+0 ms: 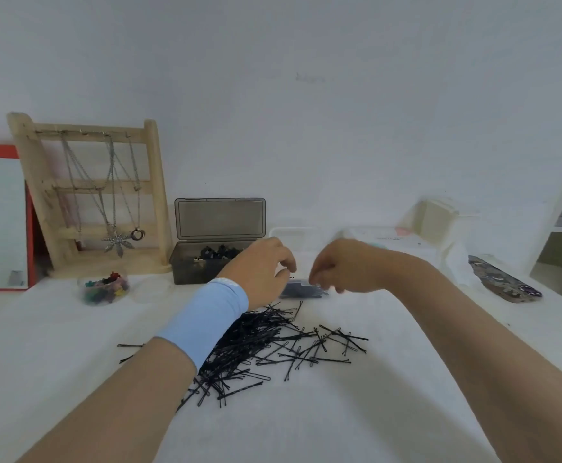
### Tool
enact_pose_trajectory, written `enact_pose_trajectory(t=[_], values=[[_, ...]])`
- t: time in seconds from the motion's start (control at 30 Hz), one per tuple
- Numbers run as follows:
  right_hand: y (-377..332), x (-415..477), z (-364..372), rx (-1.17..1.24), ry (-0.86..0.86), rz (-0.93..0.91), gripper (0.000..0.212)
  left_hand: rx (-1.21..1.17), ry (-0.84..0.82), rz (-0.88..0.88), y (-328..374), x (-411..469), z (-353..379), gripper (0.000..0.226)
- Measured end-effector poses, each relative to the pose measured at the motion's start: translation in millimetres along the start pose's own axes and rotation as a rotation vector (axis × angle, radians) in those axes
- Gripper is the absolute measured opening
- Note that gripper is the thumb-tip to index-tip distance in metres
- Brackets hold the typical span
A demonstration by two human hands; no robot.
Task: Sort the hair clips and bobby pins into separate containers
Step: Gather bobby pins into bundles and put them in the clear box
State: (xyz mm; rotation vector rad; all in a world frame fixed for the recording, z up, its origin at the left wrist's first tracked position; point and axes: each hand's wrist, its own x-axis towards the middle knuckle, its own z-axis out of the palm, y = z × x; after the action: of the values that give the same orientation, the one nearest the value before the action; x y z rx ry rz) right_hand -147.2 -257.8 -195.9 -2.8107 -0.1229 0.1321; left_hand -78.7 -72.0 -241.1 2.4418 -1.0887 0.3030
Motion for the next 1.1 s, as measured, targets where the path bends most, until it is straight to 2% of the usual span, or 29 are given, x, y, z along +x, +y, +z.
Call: enact_pose_trajectory(t=[0.13,0.2,0.27,0.33,0.4,0.43,0.5,0.6,0.77,0.83,0.93,1.0,1.1], values=[[-5.9,-22.0,16.8,-0.300,-0.291,0.157,0.057,0.025,-0.265,-0.059,15.5,-17.3,0.1,0.014],[-4.3,-26.9,26.9,-0.327,-0.333,0.218,0.071,0.129,-0.385,-0.096,16.6,-27.0,4.5,0.035],[-4.7,-28.5,31.9,-0.310,-0.306,0.211,0.080,0.201,-0.496,-0.132,15.4,-34.9,6.8,0.068],[-9.3,-24.8,33.4,-0.279,-0.294,0.150,0.056,0.163,-0.571,-0.167,13.3,-39.4,7.8,0.097],[-14.3,-17.7,34.7,-0.235,-0.318,0.075,0.021,0.102,-0.563,-0.140,12.2,-41.2,9.2,0.109],[-17.3,-13.0,36.2,-0.211,-0.324,0.032,0.017,0.078,-0.543,-0.130,11.2,-41.7,9.8,0.107],[-21.7,-4.3,40.0,-0.154,-0.275,-0.054,0.023,0.030,-0.495,-0.124,7.9,-41.2,11.5,0.093],[-20.3,5.1,40.8,0.064,-0.197,-0.117,0.030,-0.024,-0.434,-0.129,-2.1,-37.8,8.5,0.073],[-4.8,8.9,40.2,0.205,0.078,-0.117,0.029,-0.087,-0.470,-0.151,-8.5,-36.1,7.8,0.093],[-3.6,7.9,45.1,0.108,0.074,-0.137,0.031,-0.073,-0.476,-0.153,-6.4,-36.3,11.4,0.100],[-4.8,6.9,54.0,-0.144,0.003,-0.188,0.043,-0.041,-0.426,-0.153,-6.1,-34.3,11.5,0.091],[-5.3,9.1,55.5,-0.210,0.005,-0.173,0.041,-0.029,-0.406,-0.152,-6.8,-33.7,8.1,0.085],[-7.4,10.6,55.6,-0.280,0.050,-0.125,0.035,0.007,-0.424,-0.153,-7.6,-37.1,4.7,0.087]])
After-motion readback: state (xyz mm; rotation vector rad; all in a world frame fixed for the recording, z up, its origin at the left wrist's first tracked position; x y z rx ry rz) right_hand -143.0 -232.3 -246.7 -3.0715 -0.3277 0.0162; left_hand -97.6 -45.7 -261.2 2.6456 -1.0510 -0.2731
